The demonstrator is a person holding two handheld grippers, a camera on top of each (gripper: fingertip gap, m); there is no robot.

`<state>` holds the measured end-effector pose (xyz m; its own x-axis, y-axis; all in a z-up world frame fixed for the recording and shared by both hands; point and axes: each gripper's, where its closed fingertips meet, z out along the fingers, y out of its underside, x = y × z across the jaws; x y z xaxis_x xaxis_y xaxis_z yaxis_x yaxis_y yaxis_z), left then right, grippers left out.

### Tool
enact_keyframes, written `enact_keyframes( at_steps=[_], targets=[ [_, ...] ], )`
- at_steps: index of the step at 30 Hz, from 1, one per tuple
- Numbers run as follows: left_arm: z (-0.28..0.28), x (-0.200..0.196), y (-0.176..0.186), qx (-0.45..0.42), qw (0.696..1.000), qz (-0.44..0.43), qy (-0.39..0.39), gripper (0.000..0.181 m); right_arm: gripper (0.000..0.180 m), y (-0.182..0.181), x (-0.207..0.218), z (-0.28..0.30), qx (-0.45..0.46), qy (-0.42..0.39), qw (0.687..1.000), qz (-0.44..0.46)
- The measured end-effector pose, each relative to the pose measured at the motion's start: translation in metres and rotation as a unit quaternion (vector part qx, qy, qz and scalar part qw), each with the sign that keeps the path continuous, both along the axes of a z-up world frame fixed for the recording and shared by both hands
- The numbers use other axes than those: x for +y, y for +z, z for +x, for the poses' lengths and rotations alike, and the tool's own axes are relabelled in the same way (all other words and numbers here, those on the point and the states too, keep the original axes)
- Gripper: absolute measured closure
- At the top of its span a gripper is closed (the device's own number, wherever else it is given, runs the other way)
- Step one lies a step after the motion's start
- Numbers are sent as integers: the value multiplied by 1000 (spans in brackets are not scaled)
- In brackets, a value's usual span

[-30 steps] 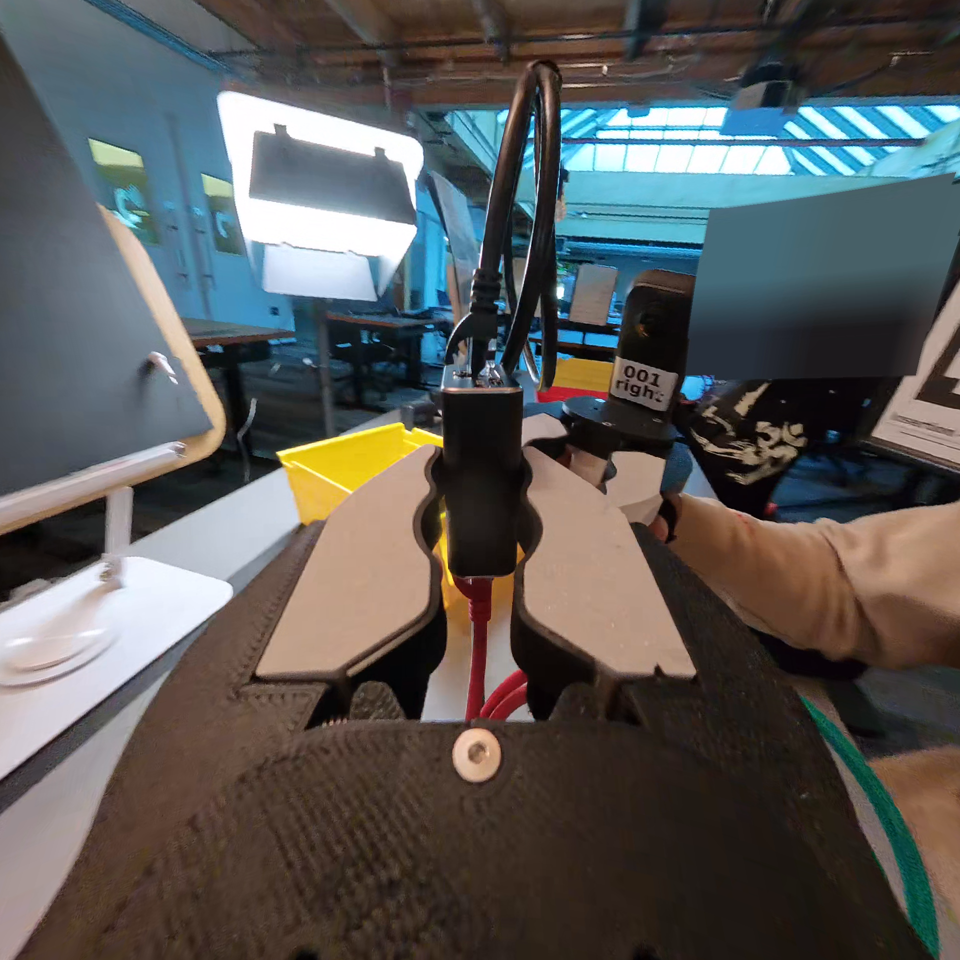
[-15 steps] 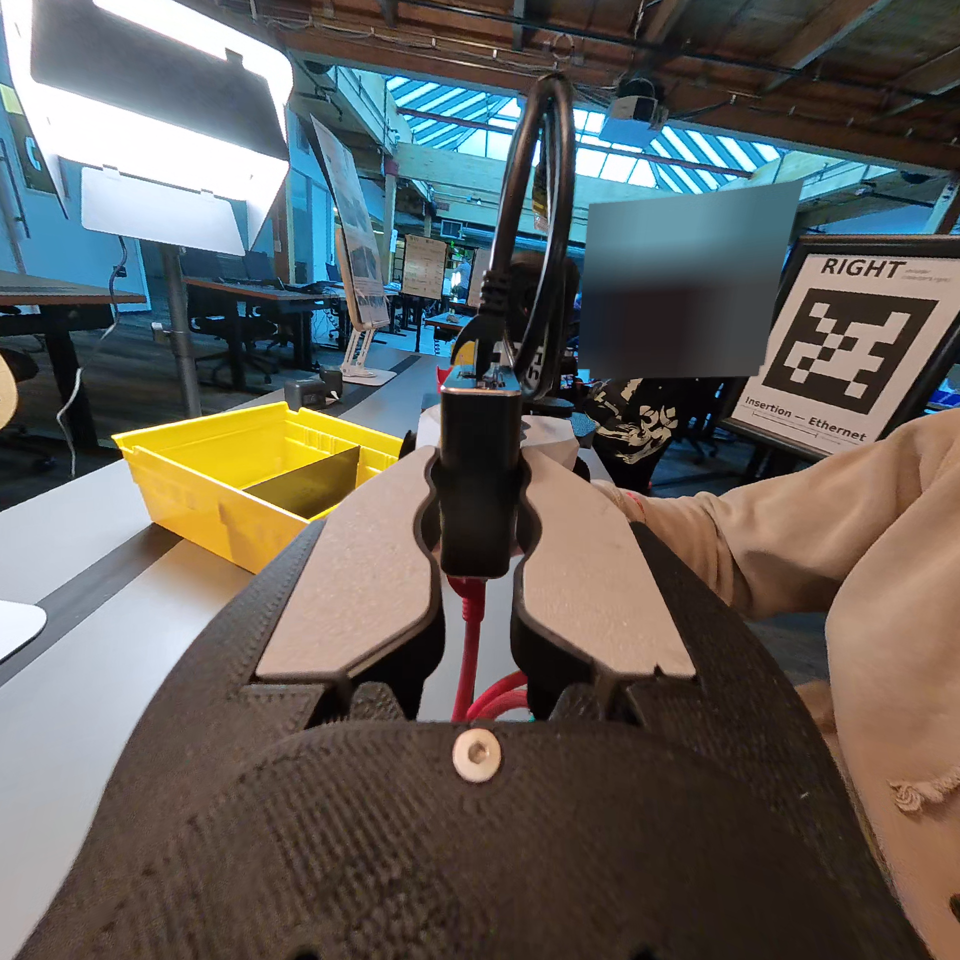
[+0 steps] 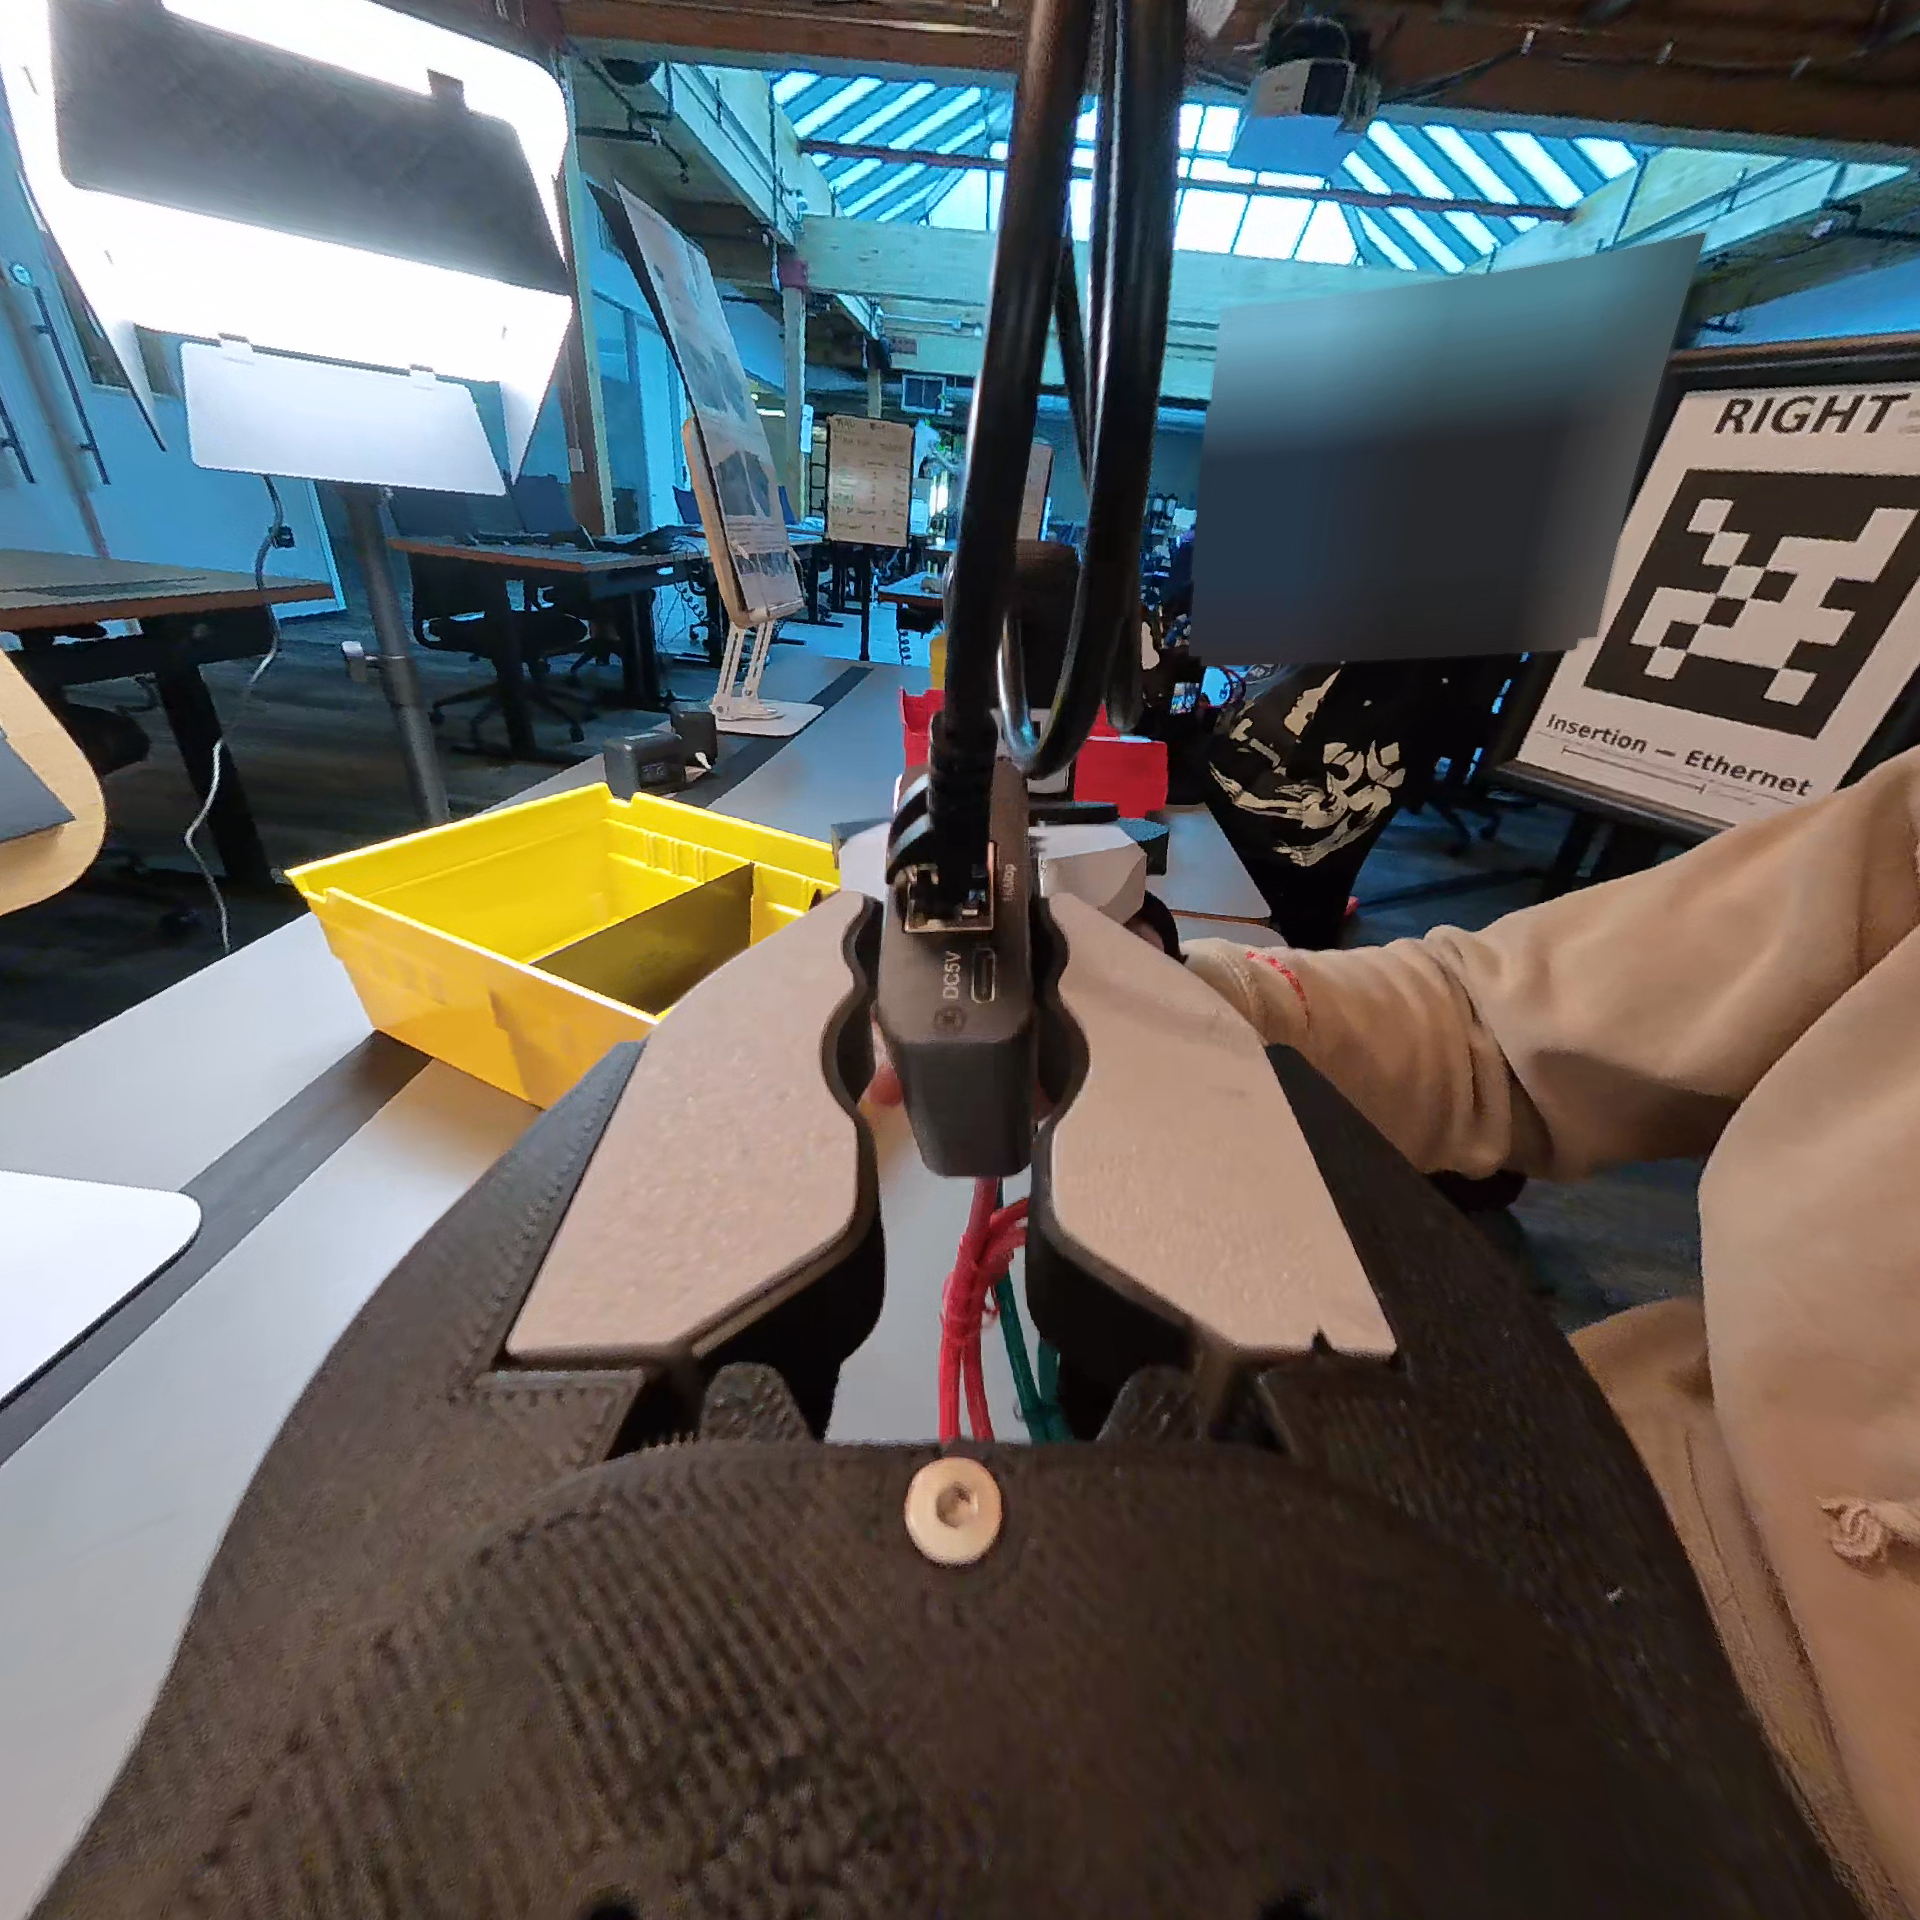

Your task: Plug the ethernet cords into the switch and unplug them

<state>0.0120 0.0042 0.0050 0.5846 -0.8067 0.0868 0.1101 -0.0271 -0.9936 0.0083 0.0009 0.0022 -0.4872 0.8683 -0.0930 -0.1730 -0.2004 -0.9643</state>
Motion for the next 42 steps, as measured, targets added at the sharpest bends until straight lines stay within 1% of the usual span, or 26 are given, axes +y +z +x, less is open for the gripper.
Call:
enact_keyframes(
  at_steps=[6,11,15,17,18,22,23,24,27,29,31,34,36,37,39,40,42],
  targets=[
    [0,0,-12,38,999,-13,-5,154,157,3,4,4,-4,-16,1000,26],
    [7,-8,-5,61,998,26,-6,155,157,10,-6,8,2,-16,998,67],
    [10,-19,15,9,998,52,-32,155,155,18,-17,11,9,-35,992,124],
    [11,-24,23,-24,997,57,-49,156,143,11,-17,8,-10,-47,987,155],
    [10,-26,25,-38,996,58,-56,156,141,8,-18,7,-17,-45,986,158],
    [8,-29,31,-82,992,61,-74,156,145,-1,-27,0,-27,-35,986,161],
    [5,-28,32,-93,991,63,-75,156,151,-1,-28,-2,-22,-38,987,157],
    [3,-27,33,-101,990,65,-74,156,153,-1,-28,-4,-19,-44,987,152],
    [-2,-26,32,-104,990,65,-72,156,153,-2,-26,-9,-24,-66,986,154],
    [-6,-19,29,-86,994,54,-47,155,154,-3,-18,-11,-38,-98,981,165],
    [-14,-7,25,-67,997,27,-3,150,155,-5,-4,-14,-47,-147,971,180],
    [-29,11,17,-37,995,-3,88,145,156,-2,16,-14,-53,-214,957,187],
    [-36,23,6,-8,989,-28,142,145,156,2,29,-12,-50,-275,938,206],
    [-36,27,1,3,987,-31,156,141,156,3,32,-12,-45,-301,925,228],
    [-31,33,-5,-14,985,-46,165,138,156,5,33,-11,-37,-336,906,255],
    [-30,35,-5,-45,984,-54,161,139,156,7,35,-10,-32,-361,888,283],
    [-24,32,0,-121,984,-77,103,126,156,6,35,-10,-22,-402,838,369]
  ],
)
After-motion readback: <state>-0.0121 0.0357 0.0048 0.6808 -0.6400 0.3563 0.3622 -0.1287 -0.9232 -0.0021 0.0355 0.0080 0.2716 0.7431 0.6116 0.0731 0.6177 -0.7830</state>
